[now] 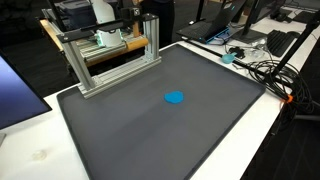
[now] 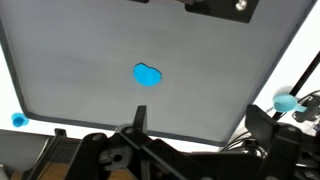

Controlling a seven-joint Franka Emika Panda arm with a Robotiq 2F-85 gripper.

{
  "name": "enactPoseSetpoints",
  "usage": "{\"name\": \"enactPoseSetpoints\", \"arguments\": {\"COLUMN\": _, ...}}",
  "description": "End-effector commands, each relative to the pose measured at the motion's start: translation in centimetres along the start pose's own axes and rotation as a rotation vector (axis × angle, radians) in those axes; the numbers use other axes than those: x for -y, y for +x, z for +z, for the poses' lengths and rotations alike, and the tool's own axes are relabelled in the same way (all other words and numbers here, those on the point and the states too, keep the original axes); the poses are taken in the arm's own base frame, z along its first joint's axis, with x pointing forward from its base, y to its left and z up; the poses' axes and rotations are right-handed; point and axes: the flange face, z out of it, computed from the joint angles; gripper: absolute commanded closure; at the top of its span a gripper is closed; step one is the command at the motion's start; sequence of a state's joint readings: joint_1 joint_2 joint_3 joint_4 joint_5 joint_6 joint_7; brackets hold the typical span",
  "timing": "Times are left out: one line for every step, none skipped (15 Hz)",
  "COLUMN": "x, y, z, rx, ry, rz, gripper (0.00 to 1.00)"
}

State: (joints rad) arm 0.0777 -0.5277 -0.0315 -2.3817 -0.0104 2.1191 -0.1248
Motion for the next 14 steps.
{"name": "enactPoseSetpoints", "arguments": {"x": -0.2, "y": 3.0, "z": -1.6, "rx": 0.069, "ry": 0.099, "rz": -0.031, "gripper": 0.00}}
{"name": "enactPoseSetpoints", "arguments": {"x": -0.1, "y": 3.7, "z": -2.2, "rx": 0.102, "ry": 0.116, "rz": -0.030, "gripper": 0.00}}
{"name": "enactPoseSetpoints", "arguments": {"x": 0.0, "y": 4.3, "z": -2.7, "rx": 0.124, "ry": 0.135, "rz": -0.042, "gripper": 0.00}}
{"name": "enactPoseSetpoints", "arguments": {"x": 0.3, "y": 5.1, "z": -3.4, "rx": 0.152, "ry": 0.140, "rz": -0.037, "gripper": 0.00}}
{"name": "enactPoseSetpoints", "arguments": {"x": 0.7, "y": 5.6, "z": -4.1, "rx": 0.181, "ry": 0.144, "rz": -0.021, "gripper": 0.00}}
{"name": "enactPoseSetpoints", "arguments": {"x": 0.2, "y": 3.7, "z": -3.0, "rx": 0.135, "ry": 0.104, "rz": -0.022, "gripper": 0.00}}
{"name": "enactPoseSetpoints", "arguments": {"x": 0.4, "y": 4.3, "z": -3.5, "rx": 0.153, "ry": 0.110, "rz": -0.025, "gripper": 0.00}}
{"name": "enactPoseSetpoints", "arguments": {"x": 0.5, "y": 4.8, "z": -3.9, "rx": 0.161, "ry": 0.113, "rz": -0.028, "gripper": 0.00}}
{"name": "enactPoseSetpoints", "arguments": {"x": 0.5, "y": 5.1, "z": -4.0, "rx": 0.165, "ry": 0.114, "rz": -0.029, "gripper": 0.00}}
{"name": "enactPoseSetpoints", "arguments": {"x": 0.5, "y": 5.2, "z": -3.9, "rx": 0.167, "ry": 0.114, "rz": -0.029, "gripper": 0.00}}
{"name": "enactPoseSetpoints", "arguments": {"x": 0.5, "y": 5.3, "z": -3.7, "rx": 0.169, "ry": 0.114, "rz": -0.029, "gripper": 0.00}}
{"name": "enactPoseSetpoints", "arguments": {"x": 0.5, "y": 5.3, "z": -3.6, "rx": 0.171, "ry": 0.115, "rz": -0.029, "gripper": 0.00}}
{"name": "enactPoseSetpoints", "arguments": {"x": 0.5, "y": 5.3, "z": -3.6, "rx": 0.172, "ry": 0.115, "rz": -0.029, "gripper": 0.00}}
{"name": "enactPoseSetpoints", "arguments": {"x": 0.5, "y": 5.3, "z": -3.6, "rx": 0.172, "ry": 0.115, "rz": -0.029, "gripper": 0.00}}
